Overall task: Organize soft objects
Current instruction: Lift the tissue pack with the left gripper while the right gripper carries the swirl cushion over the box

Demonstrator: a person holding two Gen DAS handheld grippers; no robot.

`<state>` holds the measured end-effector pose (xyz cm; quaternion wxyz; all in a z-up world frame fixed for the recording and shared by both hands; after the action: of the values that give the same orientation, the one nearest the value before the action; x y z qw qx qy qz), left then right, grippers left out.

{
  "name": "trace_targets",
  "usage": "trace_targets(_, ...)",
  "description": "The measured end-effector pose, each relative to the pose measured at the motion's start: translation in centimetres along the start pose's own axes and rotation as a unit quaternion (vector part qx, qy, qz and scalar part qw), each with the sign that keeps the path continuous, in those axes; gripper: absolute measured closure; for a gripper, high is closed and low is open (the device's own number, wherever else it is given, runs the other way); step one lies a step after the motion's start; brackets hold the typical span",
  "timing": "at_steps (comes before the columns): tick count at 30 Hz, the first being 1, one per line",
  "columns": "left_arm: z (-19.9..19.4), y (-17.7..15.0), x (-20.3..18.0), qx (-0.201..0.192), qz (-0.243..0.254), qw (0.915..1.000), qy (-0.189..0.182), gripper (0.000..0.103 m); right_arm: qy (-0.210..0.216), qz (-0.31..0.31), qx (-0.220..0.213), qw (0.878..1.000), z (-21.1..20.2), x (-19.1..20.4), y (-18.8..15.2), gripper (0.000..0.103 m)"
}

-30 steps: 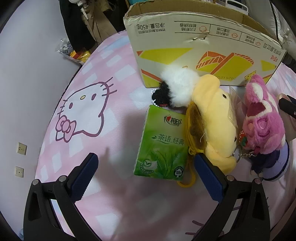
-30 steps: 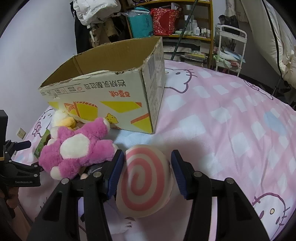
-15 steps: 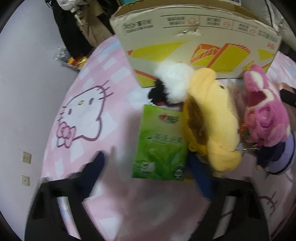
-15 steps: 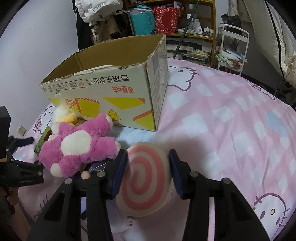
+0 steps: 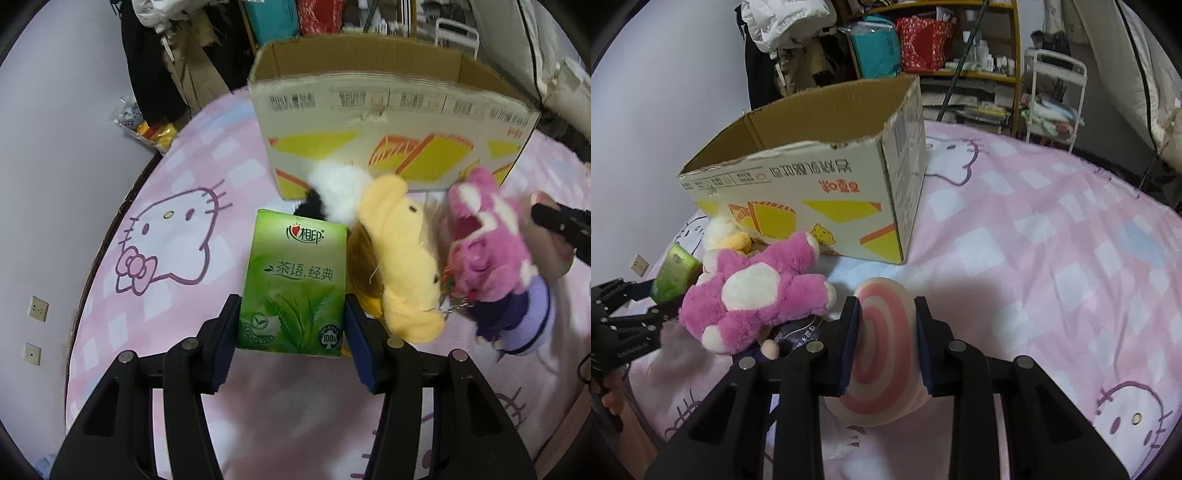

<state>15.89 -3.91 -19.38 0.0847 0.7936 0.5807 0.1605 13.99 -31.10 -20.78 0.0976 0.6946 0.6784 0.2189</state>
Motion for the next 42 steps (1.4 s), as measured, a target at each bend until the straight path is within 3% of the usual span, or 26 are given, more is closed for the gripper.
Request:
trace_targets(4,-1.9,-0.1,0.3,-0.030,-0.008,0.9993,0.019,0.050,-0.003,-0.012,-0.039,0.999,-2.0,0.4,0.5,0.074)
trace_targets(8,-6.5,-0.4,0.7,-0.112,-0.023,0.9930,0.028,0.050,0.005,-0.003,-0.100,0.995,-5.6,0.3,1.0,0.076)
trace_targets(11,-10.3,-0.9,0.6,-0.178,-0.026,0.9832,0.032,0.050,0.011,0.002,-0.137,0.991,-8.0,0.4,1.2,0.076)
trace_targets(15,-15.9,-1.5,0.8,-0.278,-0.030,0.9586,0.056,0.050,0.020,-0.007,-0.184,0.983,-11.2,1.6,1.4,0.076)
trace_targets(17,-18.0,-1.3,1.1,-0.305,-0.036,0.9504,0.050,0.050,0.022,-0.018,-0.207,0.978,-13.0,2.4,1.7,0.076)
trace_targets(26,-23.2,1.1,2.2,-0.347,-0.045,0.9361,0.038,0.050,0.020,-0.054,-0.261,0.964,-19.0,4.1,3.6,0.076)
trace_targets(36,-25.8,7.7,1.5,-0.389,-0.024,0.9199,0.046,0.050,0.028,-0.092,-0.319,0.943,-22.1,6.5,10.4,0.076)
trace_targets(42,-24.1,10.4,1.2,-0.383,-0.022,0.9231,0.026,0.049,0.043,-0.077,-0.328,0.940,-20.8,6.6,13.1,0.075)
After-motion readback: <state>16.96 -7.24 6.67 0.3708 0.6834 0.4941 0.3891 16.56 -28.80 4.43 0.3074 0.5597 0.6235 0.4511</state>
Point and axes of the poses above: each gripper's, at about its wrist camera, not at the fingertips, and z roughly the way its jaws point, x to its left, y to its top, the point moved 7 cm from there along z, roughly the way its jaws point, and after that the axes turned 11 degrees about x, right-handed, at the moved point
